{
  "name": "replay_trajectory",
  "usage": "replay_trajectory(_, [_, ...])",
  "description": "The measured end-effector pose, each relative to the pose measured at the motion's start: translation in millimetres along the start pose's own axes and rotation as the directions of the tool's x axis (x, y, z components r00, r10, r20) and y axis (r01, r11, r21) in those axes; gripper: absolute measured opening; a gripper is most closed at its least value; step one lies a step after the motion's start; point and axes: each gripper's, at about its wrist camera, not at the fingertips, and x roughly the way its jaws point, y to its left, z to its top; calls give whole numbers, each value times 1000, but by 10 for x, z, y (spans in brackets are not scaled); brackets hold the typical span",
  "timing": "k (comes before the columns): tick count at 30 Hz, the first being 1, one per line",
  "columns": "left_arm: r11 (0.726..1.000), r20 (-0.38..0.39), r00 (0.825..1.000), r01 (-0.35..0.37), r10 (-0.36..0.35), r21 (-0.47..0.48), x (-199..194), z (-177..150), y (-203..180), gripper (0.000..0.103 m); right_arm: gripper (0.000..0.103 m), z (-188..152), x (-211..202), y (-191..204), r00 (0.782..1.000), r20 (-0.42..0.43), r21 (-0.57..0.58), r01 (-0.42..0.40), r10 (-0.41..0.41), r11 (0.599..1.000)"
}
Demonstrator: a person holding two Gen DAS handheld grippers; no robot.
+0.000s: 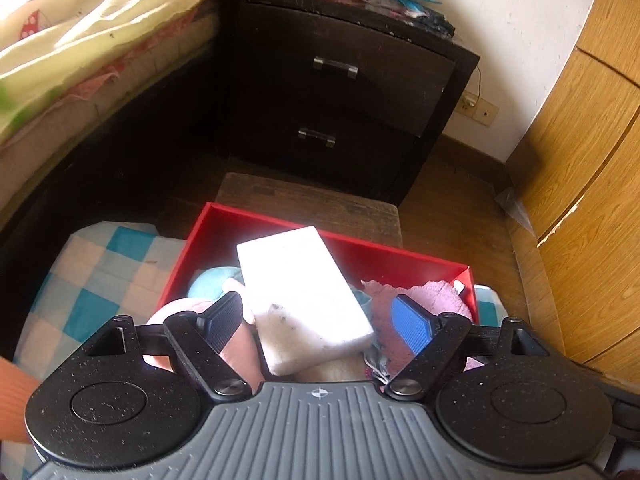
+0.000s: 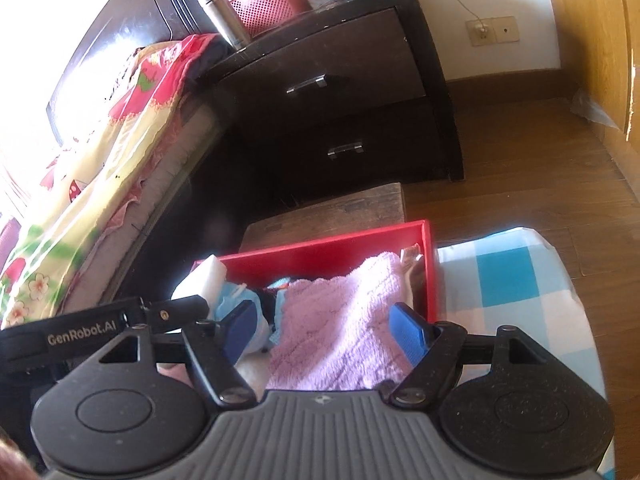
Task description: Organize soft objects
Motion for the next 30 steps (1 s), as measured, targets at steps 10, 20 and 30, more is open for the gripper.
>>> replay_trajectory(10, [1000, 20, 1000, -20, 20, 24, -520, -173, -65, 81, 52, -100, -547, 33, 999, 18, -3, 41, -41, 999])
replay_trajectory(20, [999, -7, 1000, -27, 27, 44, -782, -613, 9, 81, 53, -284, -1088, 118, 993, 76, -50, 91, -87, 995])
replay_trajectory(30, [996, 1, 1000, -30, 30, 87, -1081, -1022, 43, 81, 54, -750, -1370, 158, 994, 48, -83, 103, -99, 991])
